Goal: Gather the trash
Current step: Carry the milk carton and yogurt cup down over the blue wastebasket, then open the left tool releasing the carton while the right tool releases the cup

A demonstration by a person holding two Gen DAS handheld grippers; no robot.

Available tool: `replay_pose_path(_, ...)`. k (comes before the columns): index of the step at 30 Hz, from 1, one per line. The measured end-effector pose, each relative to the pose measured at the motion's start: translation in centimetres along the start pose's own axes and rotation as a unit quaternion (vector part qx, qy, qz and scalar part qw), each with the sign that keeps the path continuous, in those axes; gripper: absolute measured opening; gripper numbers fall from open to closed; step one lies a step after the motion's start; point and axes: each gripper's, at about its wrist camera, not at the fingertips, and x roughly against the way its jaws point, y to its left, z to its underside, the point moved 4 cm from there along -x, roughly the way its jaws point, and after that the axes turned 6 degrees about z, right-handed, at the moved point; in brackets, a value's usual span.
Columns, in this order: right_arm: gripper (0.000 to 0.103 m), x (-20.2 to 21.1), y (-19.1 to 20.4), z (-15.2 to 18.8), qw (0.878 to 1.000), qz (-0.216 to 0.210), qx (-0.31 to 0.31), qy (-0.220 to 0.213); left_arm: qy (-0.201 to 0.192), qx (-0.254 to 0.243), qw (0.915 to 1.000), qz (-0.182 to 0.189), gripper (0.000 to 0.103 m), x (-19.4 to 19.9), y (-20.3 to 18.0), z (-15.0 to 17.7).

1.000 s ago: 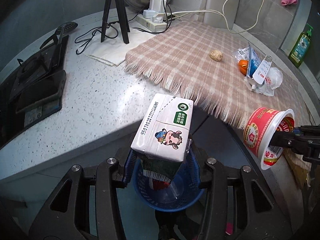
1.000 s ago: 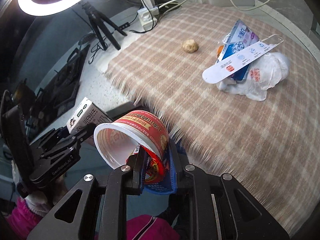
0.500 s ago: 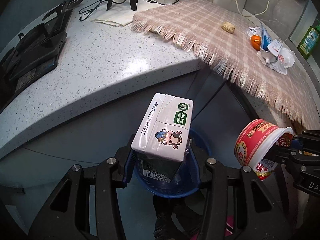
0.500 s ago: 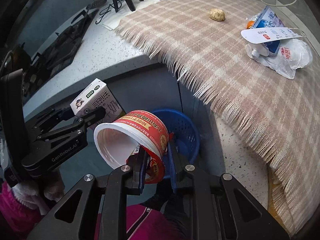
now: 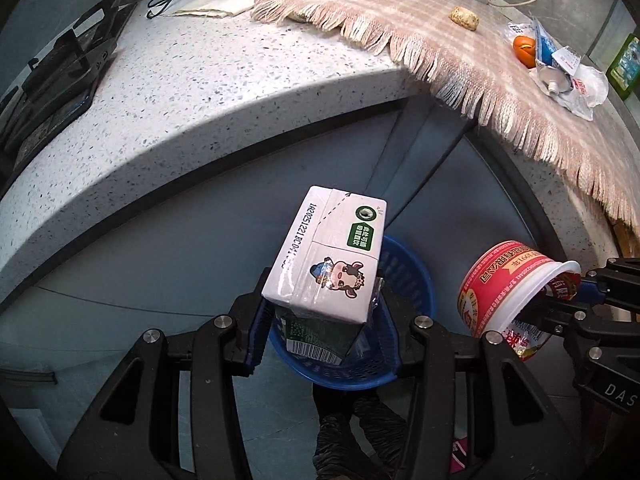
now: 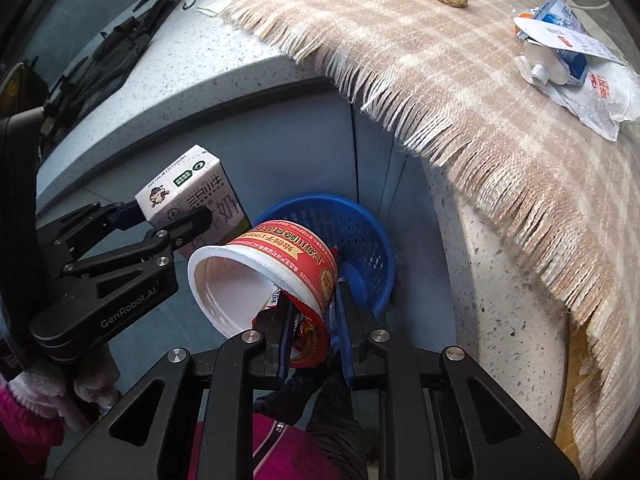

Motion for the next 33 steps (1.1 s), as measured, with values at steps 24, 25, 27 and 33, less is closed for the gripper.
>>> replay_pose_path(24,0.021,-1.5,0.9,0.1,1.0,0.01,0.002,0.003,0.011,-0.005,0.9998,-0.017,0.047,-2.3,-0.1,-0.4)
replay_pose_path(25,0.022,-1.5,0.9,0.1,1.0,0.01,0.002,0.003,0.011,-0.006,0.9998,-0.016,0.047,-2.2,0.0,-0.4)
replay_pose_path(27,0.022,-1.2,0.9,0.0,1.0,0.009,0.002,0.004,0.013,-0.006,0.9998,-0.014,0.049,-2.1,0.0,-0.5)
replay_pose_path(33,0.023,-0.9,1.0,-0.3,1.0,0.007,0.004,0.005,0.006,-0.015,0.9998,-0.015,0.059,-1.3,-0.1,-1.1)
